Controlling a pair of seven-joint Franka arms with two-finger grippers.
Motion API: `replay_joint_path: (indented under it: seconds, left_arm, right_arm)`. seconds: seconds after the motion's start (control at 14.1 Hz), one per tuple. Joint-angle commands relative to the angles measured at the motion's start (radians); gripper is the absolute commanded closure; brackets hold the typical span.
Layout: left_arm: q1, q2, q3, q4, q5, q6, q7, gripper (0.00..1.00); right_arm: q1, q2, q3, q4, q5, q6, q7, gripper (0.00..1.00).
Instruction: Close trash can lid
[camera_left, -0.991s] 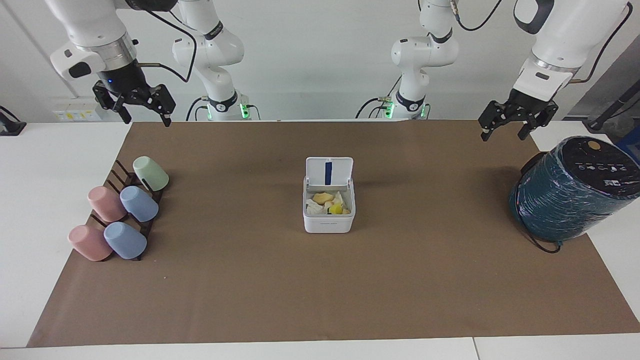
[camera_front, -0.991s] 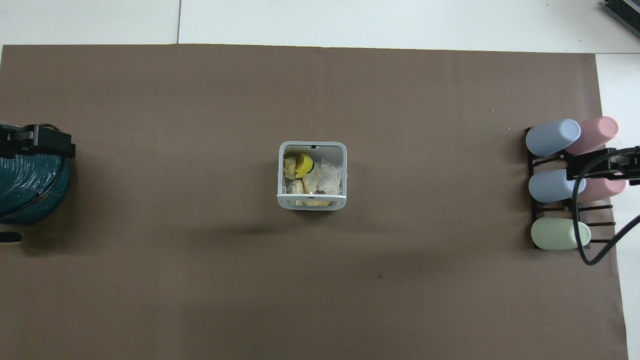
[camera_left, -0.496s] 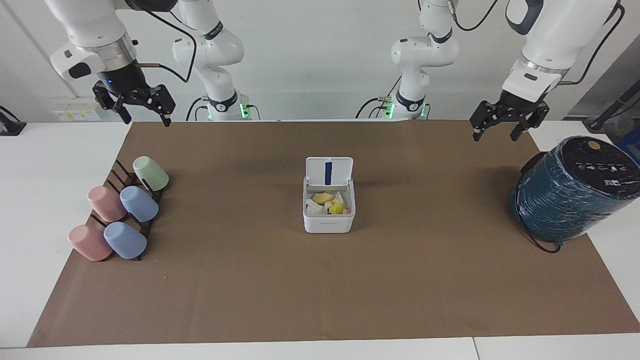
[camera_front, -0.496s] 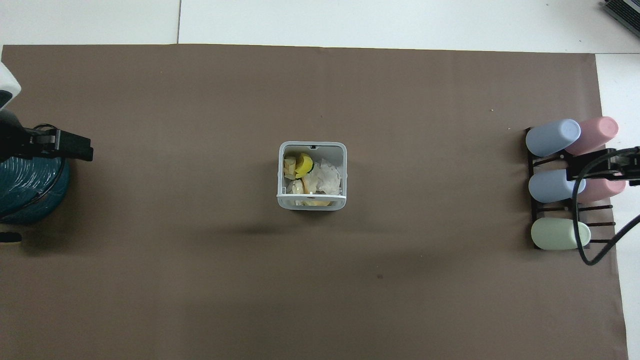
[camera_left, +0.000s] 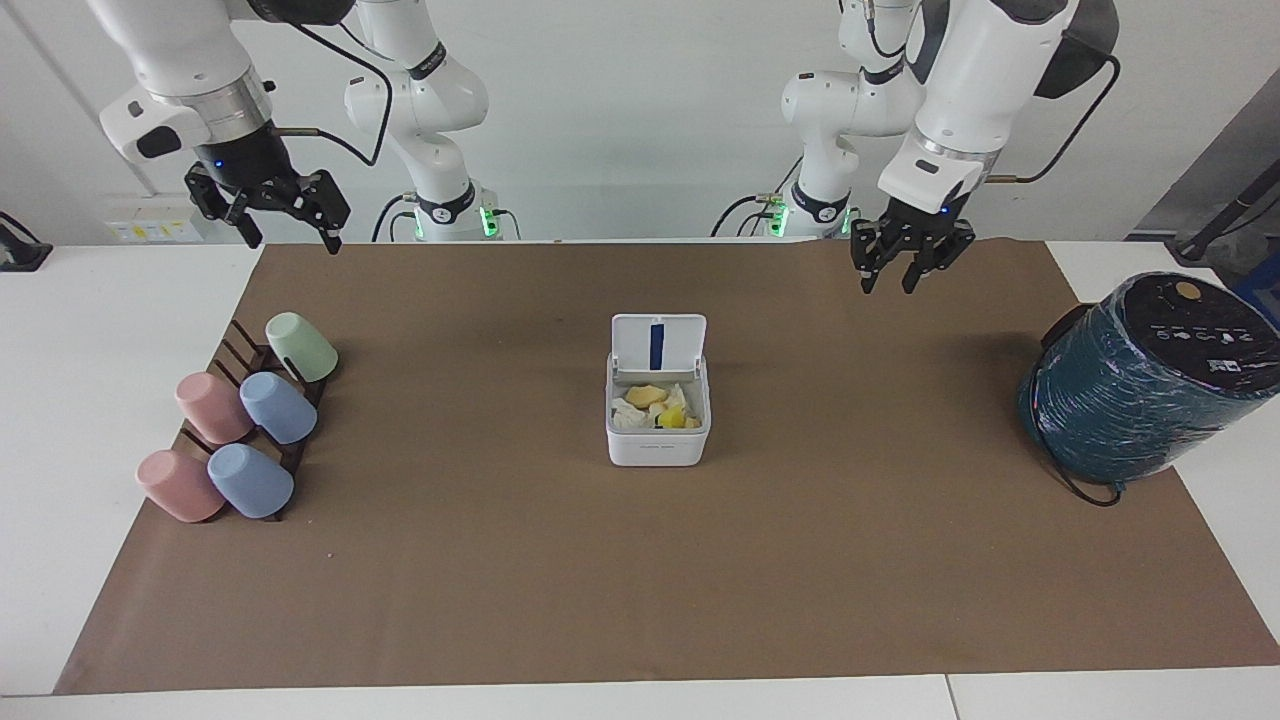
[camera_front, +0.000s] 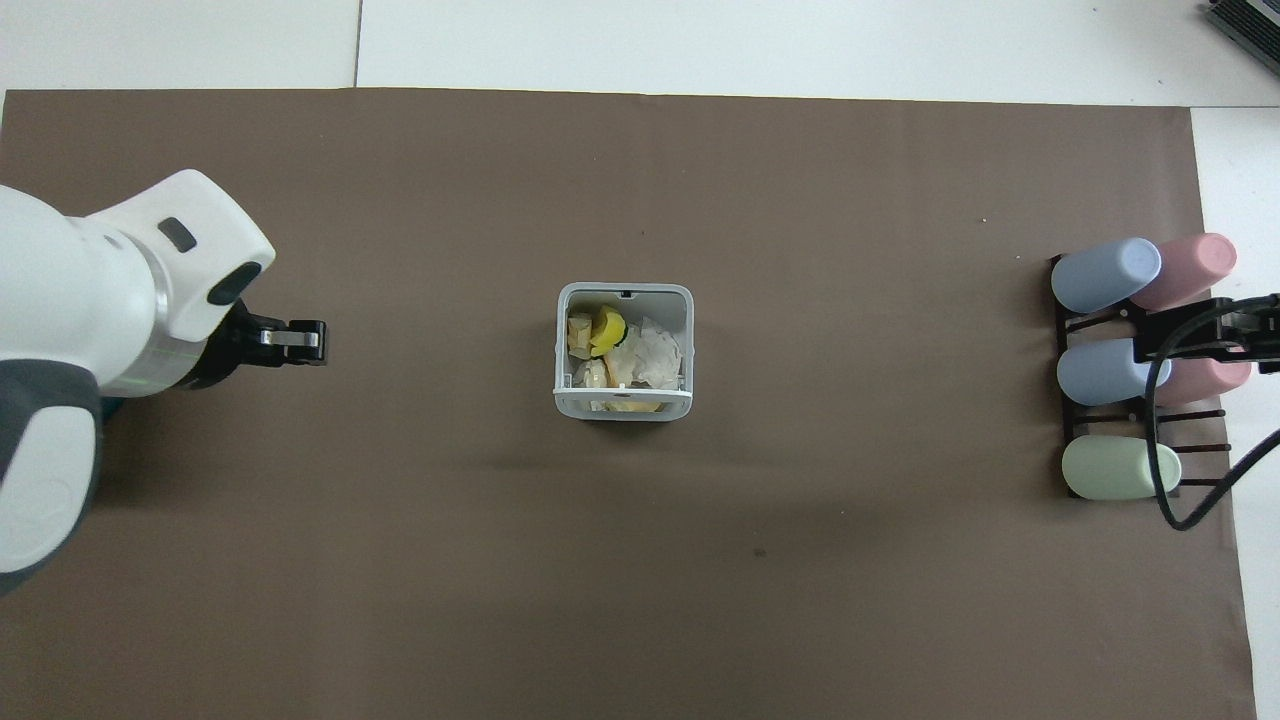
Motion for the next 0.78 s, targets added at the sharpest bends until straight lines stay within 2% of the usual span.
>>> replay_joint_path:
  seconds: [0.0, 0.5, 0.71]
  left_arm:
    - [-0.089, -0.080, 0.013, -0.134, 0.009, 0.087, -0.028, 1.00]
    - [-0.312, -0.058, 0.013, -0.200, 0.009, 0.250, -0.055, 1.00]
    - [-0.368, -0.021, 0.013, -0.209, 0.009, 0.296, -0.158, 1.00]
  right_arm:
    - [-0.009, -0.032, 0.005, -0.037, -0.022, 0.009, -0.016, 0.00]
    - [-0.009, -0.032, 0.005, -0.037, -0.022, 0.012, -0.016, 0.00]
    - [-0.009, -0.032, 0.005, -0.041, -0.020, 0.022, -0.016, 0.00]
